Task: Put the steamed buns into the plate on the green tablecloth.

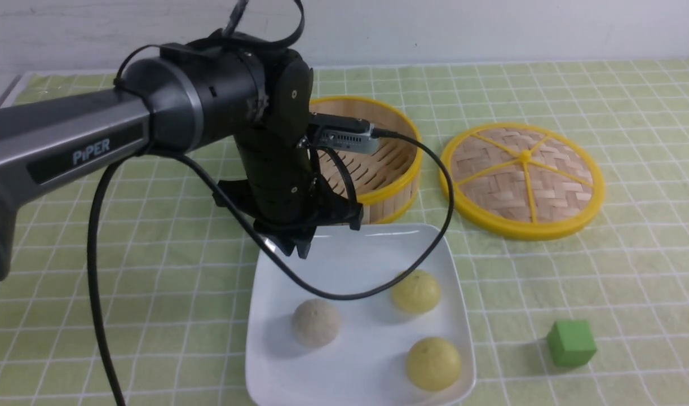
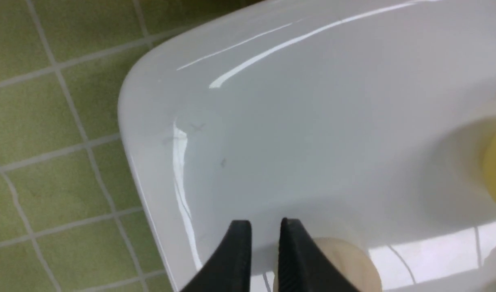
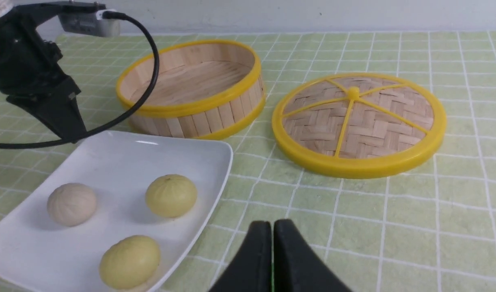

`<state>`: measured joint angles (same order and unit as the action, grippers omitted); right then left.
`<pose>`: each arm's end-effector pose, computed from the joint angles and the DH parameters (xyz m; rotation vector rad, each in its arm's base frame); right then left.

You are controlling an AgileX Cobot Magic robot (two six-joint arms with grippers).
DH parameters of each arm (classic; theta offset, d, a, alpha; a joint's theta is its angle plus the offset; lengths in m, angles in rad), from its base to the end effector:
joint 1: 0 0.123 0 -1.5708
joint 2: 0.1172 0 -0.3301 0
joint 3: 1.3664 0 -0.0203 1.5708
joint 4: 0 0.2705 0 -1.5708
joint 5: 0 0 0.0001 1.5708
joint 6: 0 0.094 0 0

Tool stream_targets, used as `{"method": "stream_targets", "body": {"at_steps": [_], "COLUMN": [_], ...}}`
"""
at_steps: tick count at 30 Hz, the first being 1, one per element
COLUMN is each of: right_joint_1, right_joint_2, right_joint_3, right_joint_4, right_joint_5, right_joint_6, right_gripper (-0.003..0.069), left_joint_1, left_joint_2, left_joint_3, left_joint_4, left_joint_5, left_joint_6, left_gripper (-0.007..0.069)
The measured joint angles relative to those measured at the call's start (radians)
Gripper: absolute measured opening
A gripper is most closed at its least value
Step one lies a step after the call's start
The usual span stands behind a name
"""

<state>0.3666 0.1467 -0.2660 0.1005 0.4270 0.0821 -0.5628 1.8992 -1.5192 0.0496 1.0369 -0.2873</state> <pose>0.0299 0.0157 0.2640 -0.2043 1.7976 0.4235 0.3654 -0.2258 0.2710 0.4273 2.8704 -0.0845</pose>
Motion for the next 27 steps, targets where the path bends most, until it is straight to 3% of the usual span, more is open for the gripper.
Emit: {"method": "stream_targets", "body": {"at_steps": [5,23,27], "right_joint_1": [0.0,0.0,-0.052], "right_joint_2": [0.0,-0.02,-0.072], "right_joint_3": [0.0,0.011,0.068], "right_joint_4": [0.014,0.013,0.005], "right_joint_5": [-0.002,0.0,-0.028], "right_joint_6": [-0.029,-0.032,-0.032], "right_gripper": [0.0029,0.0053,0.0057], "left_joint_1": [0.0,0.0,0.0], "left_joint_2": [0.0,0.0,-0.001], "left_joint_3": [0.0,-0.001,-0.001], "left_joint_4": [0.0,0.012,0.041], "left_joint_5": [0.005,0.094,0.106], "left_joint_6": [0.0,0.0,0.0], "left_gripper": [0.0071,0.0073,0.0073]}}
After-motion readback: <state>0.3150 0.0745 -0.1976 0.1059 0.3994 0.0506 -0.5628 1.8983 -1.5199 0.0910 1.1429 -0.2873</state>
